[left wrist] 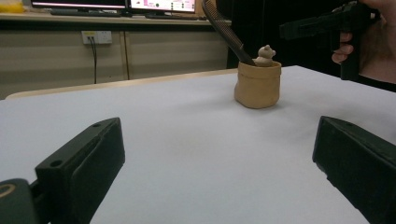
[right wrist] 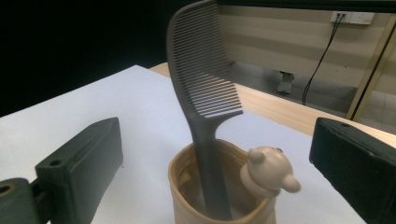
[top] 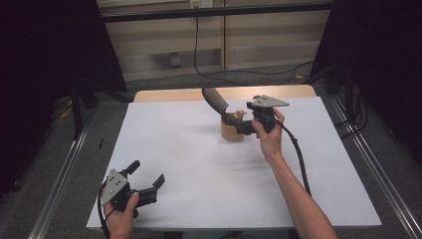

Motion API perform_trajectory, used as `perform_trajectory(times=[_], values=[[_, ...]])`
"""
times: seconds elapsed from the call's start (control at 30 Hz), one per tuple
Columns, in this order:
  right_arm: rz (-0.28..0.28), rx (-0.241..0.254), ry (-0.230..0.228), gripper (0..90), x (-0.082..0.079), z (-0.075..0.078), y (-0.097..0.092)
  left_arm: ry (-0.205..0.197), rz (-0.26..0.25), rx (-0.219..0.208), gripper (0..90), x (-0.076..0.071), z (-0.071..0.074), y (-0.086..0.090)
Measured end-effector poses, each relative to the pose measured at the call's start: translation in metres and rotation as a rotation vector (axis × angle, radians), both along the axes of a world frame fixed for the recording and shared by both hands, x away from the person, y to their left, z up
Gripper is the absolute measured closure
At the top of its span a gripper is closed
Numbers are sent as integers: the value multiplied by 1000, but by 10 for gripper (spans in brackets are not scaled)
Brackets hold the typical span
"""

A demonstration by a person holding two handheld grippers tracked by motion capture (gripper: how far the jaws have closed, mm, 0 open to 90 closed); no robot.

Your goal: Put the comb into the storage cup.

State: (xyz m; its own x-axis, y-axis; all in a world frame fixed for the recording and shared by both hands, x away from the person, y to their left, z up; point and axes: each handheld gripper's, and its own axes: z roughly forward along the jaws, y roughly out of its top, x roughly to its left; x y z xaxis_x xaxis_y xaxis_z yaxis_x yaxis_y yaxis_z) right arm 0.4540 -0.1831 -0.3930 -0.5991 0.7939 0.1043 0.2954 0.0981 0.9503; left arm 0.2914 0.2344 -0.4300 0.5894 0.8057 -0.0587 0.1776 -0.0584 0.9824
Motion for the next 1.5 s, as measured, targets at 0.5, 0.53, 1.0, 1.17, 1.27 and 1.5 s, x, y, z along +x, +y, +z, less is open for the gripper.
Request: perform_trajectory(times=[0.5,0.53,1.0,1.17,1.27,1.5], values=[[-108,22,-41,4,-15,3,-13,-11,0,-16,25,-3,2,2],[-111,22,-47,3,-16,3,-13,-7,1,-7,25,-3,2,2],[-151,-6,-100,9,-39,3,-19,-14,9,-10,25,-4,2,3],[-182,-32,-96,19,-46,2,-23,-26,13,-12,28,-5,3,3],[-189,-46,-102,19,-50,2,-26,-25,20,-8,28,-6,3,2],[-213,-45,-119,15,-61,2,-33,-21,27,-19,29,-5,3,3]])
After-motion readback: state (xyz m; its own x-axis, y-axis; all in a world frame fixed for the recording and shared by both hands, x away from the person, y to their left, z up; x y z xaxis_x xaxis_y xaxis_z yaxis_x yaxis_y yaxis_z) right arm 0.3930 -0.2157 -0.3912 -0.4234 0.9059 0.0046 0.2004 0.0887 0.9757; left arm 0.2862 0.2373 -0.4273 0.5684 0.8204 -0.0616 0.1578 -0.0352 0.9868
